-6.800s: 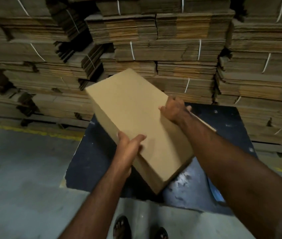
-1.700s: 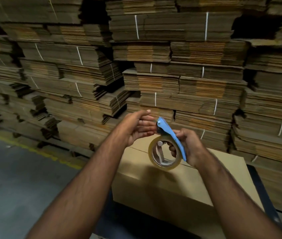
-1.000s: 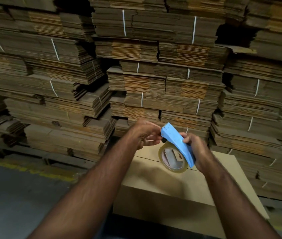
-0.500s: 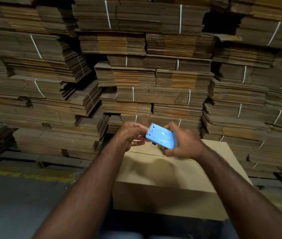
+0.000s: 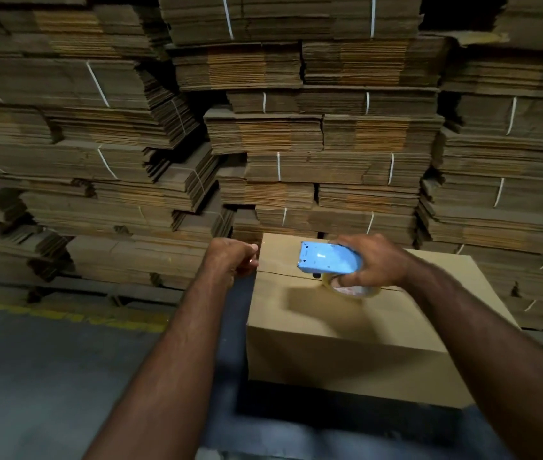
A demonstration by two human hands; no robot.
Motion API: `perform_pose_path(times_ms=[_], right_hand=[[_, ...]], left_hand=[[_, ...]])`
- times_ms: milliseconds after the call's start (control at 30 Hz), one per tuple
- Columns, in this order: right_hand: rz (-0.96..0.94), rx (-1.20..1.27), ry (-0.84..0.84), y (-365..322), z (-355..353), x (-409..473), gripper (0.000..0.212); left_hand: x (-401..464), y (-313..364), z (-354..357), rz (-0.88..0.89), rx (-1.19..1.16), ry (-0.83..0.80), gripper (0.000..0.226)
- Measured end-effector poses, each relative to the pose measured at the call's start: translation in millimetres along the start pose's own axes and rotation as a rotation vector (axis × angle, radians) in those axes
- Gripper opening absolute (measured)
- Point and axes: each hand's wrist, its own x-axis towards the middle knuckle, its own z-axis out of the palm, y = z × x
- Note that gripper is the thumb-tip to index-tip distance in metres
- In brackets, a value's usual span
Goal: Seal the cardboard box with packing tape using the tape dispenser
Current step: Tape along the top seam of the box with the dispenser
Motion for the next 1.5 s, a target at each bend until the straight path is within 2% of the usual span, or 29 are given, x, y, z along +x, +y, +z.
perform_pose_path(times_ms=[67, 233, 533, 1100, 1167, 1300, 1333, 1367, 1433, 1500], right_hand=[[0.035, 0.015, -0.035, -6.2, 2.3, 10.9, 0.083], [0.035, -0.045, -0.113, -17.8, 4.7, 36.3, 0.07], [0.019, -0.127, -0.152, -23.6, 13.9, 62.2, 0.075], [0.131, -0.182, -0.235, -33.2, 18.6, 79.1, 0.08], [0.133, -0.187, -0.247, -36.2, 18.1, 80.7, 0.08], [0.135, -0.201, -0.271, -40.4, 16.1, 82.0, 0.075], [0.138, -0.202, -0.279, -41.4, 15.2, 82.2, 0.073], [0.141, -0.202, -0.285, -42.3, 14.5, 82.1, 0.072], [0.152, -0.199, -0.286, -43.4, 14.0, 81.4, 0.072], [0.163, -0.196, -0.285, -44.2, 13.8, 80.4, 0.075]], left_hand=[[4.2, -9.5, -0.6, -0.021, -0.004, 0.003, 0.014], [17.9, -29.9, -6.9, -0.07, 0.006, 0.041, 0.021], [36.8, -56.8, -8.9, -0.047, -0.045, 0.071, 0.01], [39.3, -87.8, 10.8, -0.071, -0.023, -0.046, 0.014], [39.2, -87.2, 8.7, -0.032, 0.061, -0.014, 0.014], [36.3, -74.6, 8.1, 0.188, 0.484, 0.136, 0.014], [32.8, -70.3, 10.2, 0.23, 0.563, 0.14, 0.024], [29.7, -68.3, 12.5, 0.25, 0.612, 0.126, 0.044], [22.6, -67.5, 11.7, 0.197, 0.604, 0.1, 0.076], [20.4, -74.6, 5.9, 0.123, 0.559, 0.102, 0.077]])
